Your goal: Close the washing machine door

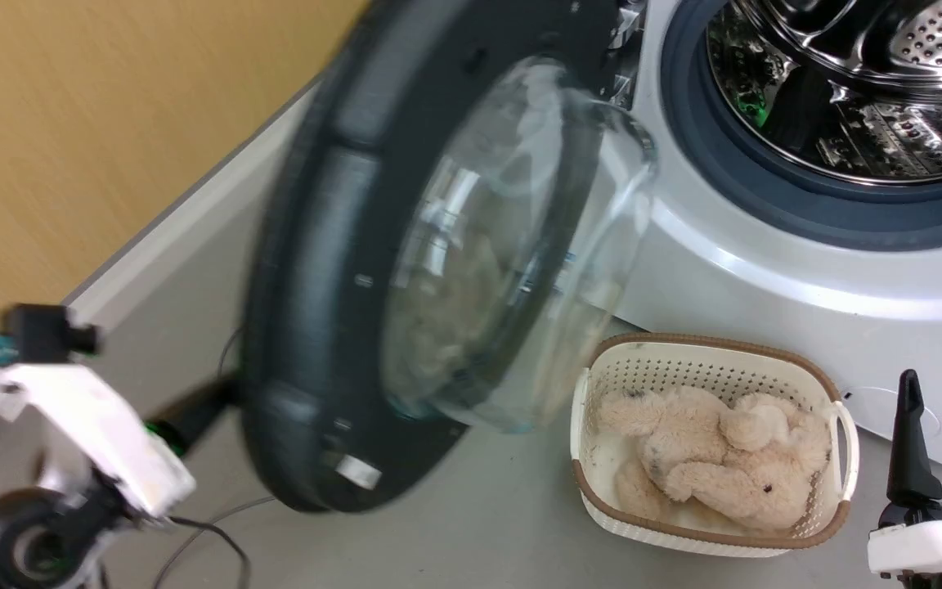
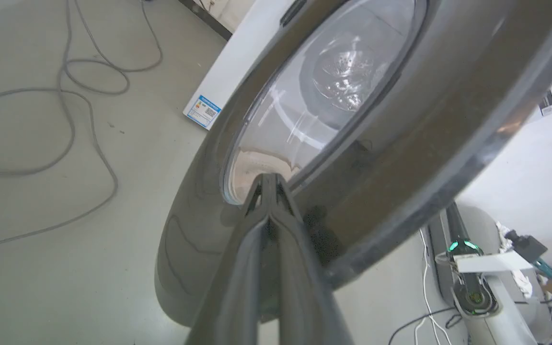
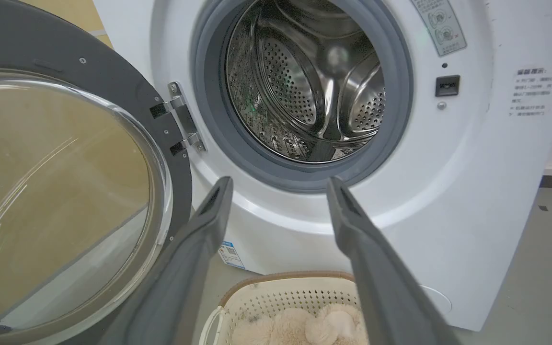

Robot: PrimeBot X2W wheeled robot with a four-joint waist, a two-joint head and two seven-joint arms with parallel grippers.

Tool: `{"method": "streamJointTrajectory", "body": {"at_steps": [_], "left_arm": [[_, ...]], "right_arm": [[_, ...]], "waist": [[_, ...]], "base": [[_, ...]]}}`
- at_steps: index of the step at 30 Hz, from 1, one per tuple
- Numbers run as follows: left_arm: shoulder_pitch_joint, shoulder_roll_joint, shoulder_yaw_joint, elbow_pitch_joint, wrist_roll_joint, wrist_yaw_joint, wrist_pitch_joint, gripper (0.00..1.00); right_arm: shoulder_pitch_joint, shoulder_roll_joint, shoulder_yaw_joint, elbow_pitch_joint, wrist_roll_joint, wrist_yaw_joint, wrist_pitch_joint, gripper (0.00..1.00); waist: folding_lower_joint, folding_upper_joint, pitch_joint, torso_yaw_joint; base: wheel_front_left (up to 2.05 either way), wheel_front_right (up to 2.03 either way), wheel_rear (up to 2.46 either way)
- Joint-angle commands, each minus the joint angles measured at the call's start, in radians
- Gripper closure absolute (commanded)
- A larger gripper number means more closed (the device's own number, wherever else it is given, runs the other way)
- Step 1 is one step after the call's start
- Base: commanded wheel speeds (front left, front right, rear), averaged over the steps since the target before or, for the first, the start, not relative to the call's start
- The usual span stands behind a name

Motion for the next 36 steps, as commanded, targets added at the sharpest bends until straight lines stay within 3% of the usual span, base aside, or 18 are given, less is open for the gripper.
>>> {"method": "streamJointTrajectory", "body": {"at_steps": [1,6,11,15,19,26,36], "left_arm": [[0.02,-0.012,-0.021,-0.034,-0.031,-0.008,0.025,1.0],[0.059,-0.043,-0.107,-0.14,-0.096,-0.014,0.096,1.0],[0.062,-0.078,-0.222,-0.217,-0.137,-0.019,0.149,1.0],[0.036,-0.112,-0.305,-0.236,-0.192,-0.024,0.175,1.0],[0.004,-0.122,-0.368,-0.228,-0.185,-0.024,0.162,1.0],[-0.126,-0.172,-0.439,-0.129,-0.165,-0.024,0.042,1.0],[-0.368,-0.226,-0.528,0.14,-0.129,-0.024,-0.291,1.0]], "right_arm": [[0.002,0.0,-0.006,0.006,0.01,0.001,-0.009,0.0],[-0.01,0.0,0.003,0.013,0.02,0.001,-0.019,0.0],[-0.037,0.0,0.002,0.009,0.025,0.001,-0.03,0.0],[-0.06,0.0,0.005,0.014,0.029,0.001,-0.038,0.0],[-0.083,0.0,0.001,0.019,0.04,0.001,-0.04,0.0],[-0.103,0.0,-0.019,0.036,0.066,0.001,-0.04,0.0],[-0.159,0.0,-0.01,0.049,0.103,0.001,-0.04,0.0]], "waist": [[0.0001,0.0,0.0,0.005],[0.0001,0.0,0.01,-0.007],[0.0001,0.0,0.038,-0.067],[0.0001,0.0,0.063,-0.158],[0.0001,0.0,0.089,-0.292],[0.0001,0.0,0.142,-0.482],[0.0001,0.0,0.2,-0.621]], "base": [[0.0,0.0,0.0],[0.0,0.0,0.0],[0.0,0.0,0.0],[0.0,0.0,0.0],[0.0,0.0,0.0],[0.0,0.0,0.0],[0.0,0.0,0.0]]}}
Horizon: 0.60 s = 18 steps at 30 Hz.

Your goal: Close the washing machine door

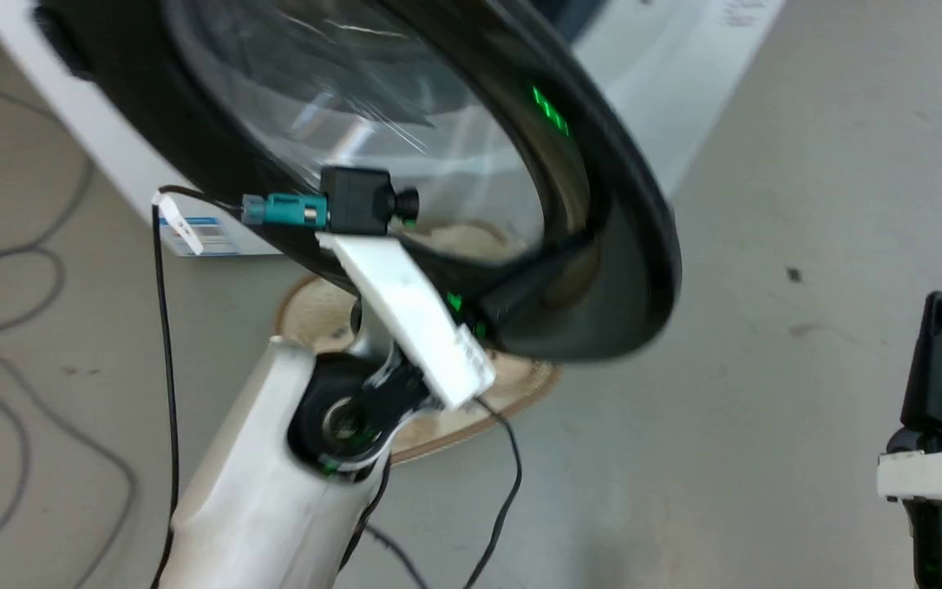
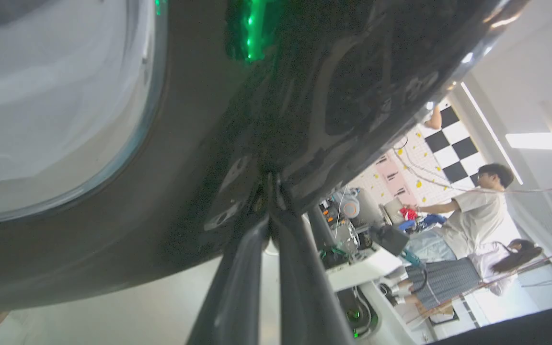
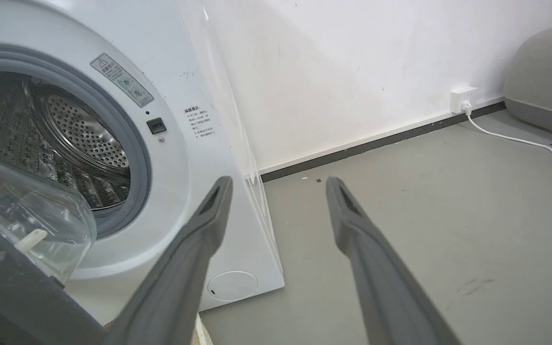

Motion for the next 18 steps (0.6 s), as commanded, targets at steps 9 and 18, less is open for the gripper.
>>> {"method": "streamJointTrajectory", "body": {"at_steps": [9,18], "left_arm": [[-0.221,-0.016,-0.062,0.321,-0.002,-0.004,-0.344,1.0],[-0.266,0.018,-0.092,0.465,0.009,-0.004,-0.66,1.0]], "right_arm": [[-0.05,0.0,0.017,0.005,0.023,0.001,-0.004,0.0],[-0.034,0.0,0.006,0.016,0.034,0.001,-0.004,0.0]], "waist": [[0.0,0.0,0.068,-0.124],[0.0,0.0,0.052,-0.142]], "base": [[0.0,0.0,0.0],[0.0,0.0,0.0]]}}
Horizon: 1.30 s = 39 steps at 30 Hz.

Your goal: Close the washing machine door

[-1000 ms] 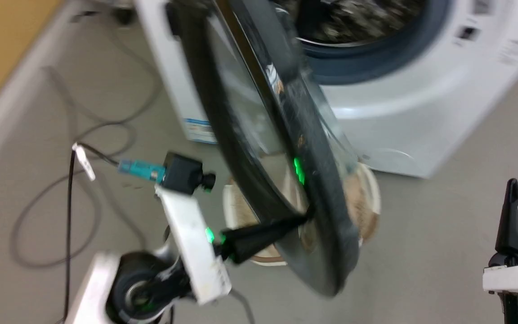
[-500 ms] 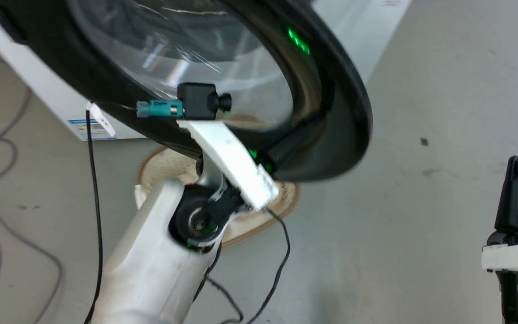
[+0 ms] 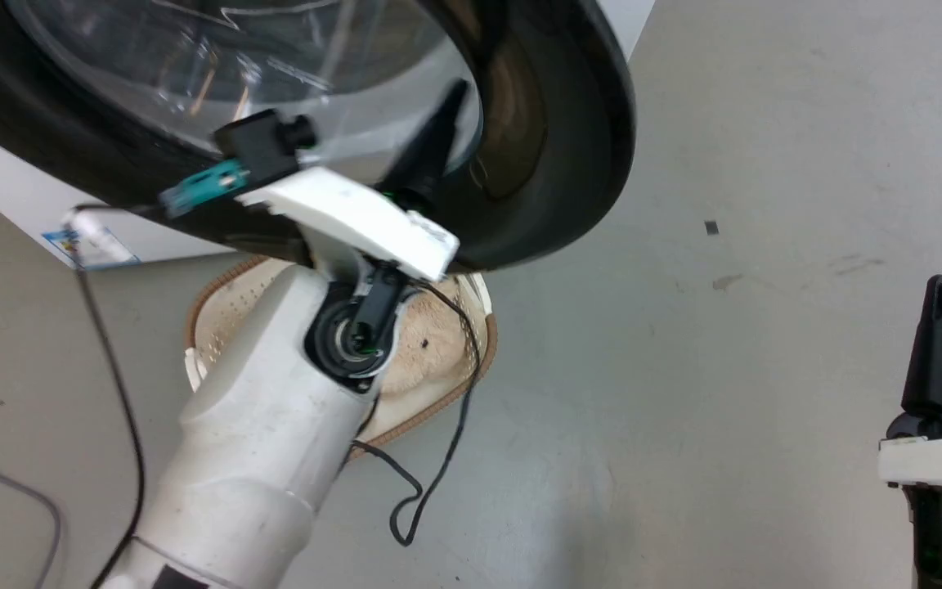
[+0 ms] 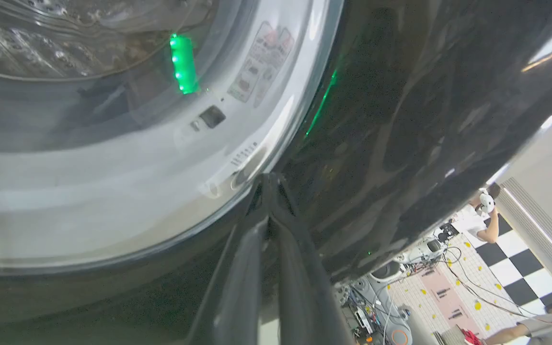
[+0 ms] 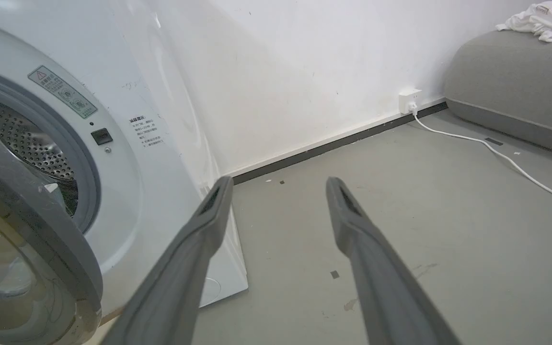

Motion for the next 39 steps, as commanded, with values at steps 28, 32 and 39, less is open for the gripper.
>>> {"method": "streamJointTrajectory", "body": {"at_steps": [28,32,39], "left_arm": [[0.516,0.094,0.271,-0.459,1.061,0.434,-0.183,0.0],[0.583,0.085,0.296,-0.472,1.083,0.441,-0.183,0.0],[0.637,0.064,0.323,-0.489,1.099,0.431,-0.183,0.0]], "right_arm": [[-0.113,0.0,0.071,-0.351,0.047,0.001,-0.004,0.66],[-0.146,-0.02,0.185,-0.425,0.025,0.001,-0.004,1.0],[-0.163,-0.107,0.372,-0.463,0.028,0.001,-0.004,1.0]], "waist": [[-0.0001,0.0,-0.196,0.188],[-0.0001,0.0,-0.195,0.204],[-0.0001,0.0,-0.192,0.221]], "base": [[0.0,0.0,0.0],[0.0,0.0,0.0],[0.0,0.0,0.0]]}}
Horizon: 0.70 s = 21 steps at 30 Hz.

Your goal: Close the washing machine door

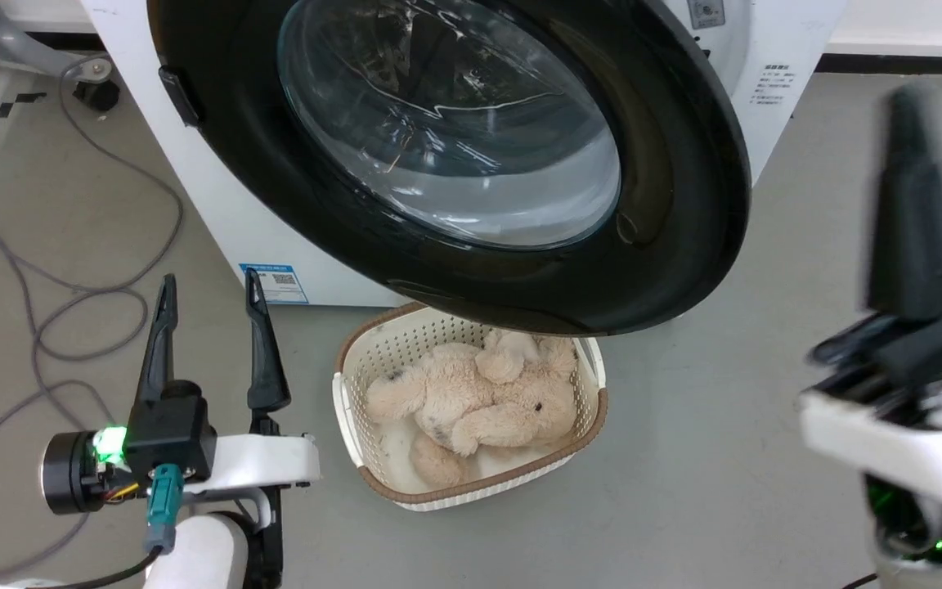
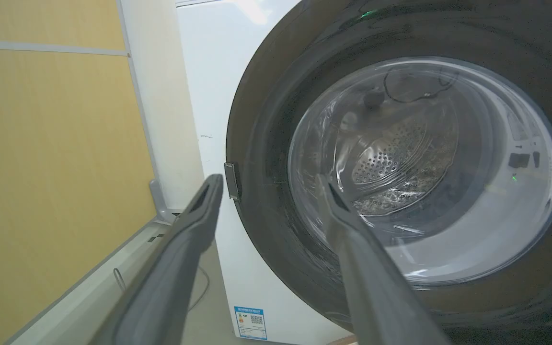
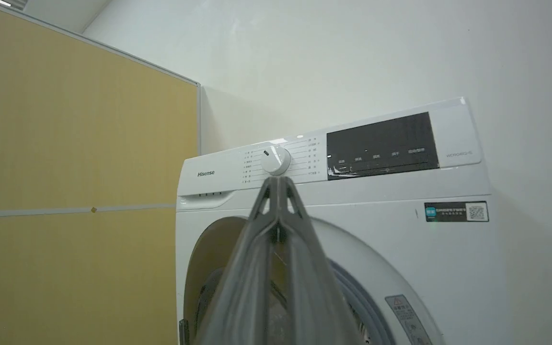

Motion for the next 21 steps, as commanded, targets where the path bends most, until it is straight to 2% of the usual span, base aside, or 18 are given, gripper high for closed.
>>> {"method": "streamJointTrajectory", "body": {"at_steps": [1,6,10,21], "left_arm": [[0.012,-0.007,0.004,-0.006,0.009,-0.004,-0.004,0.0],[0.002,-0.027,0.011,-0.011,0.02,-0.019,-0.004,0.0],[-0.019,-0.046,0.013,-0.015,0.027,-0.03,-0.004,0.0],[-0.101,-0.085,-0.008,-0.029,0.048,-0.042,-0.004,0.0]], "right_arm": [[-0.009,-0.025,0.035,0.007,0.007,0.001,-0.003,1.0],[-0.004,-0.14,0.184,0.077,-0.021,0.001,-0.003,1.0],[-0.004,-0.202,0.237,0.175,-0.039,0.001,-0.003,1.0],[-0.105,-0.274,0.203,0.417,-0.066,0.001,-0.003,1.0]], "waist": [[0.0,0.0,0.005,0.003],[0.0,0.0,0.031,0.014],[0.0,0.0,0.069,0.02],[0.0,0.0,0.214,0.052]], "base": [[0.0,0.0,0.0],[0.0,0.0,0.0],[0.0,0.0,0.0],[0.0,0.0,0.0]]}}
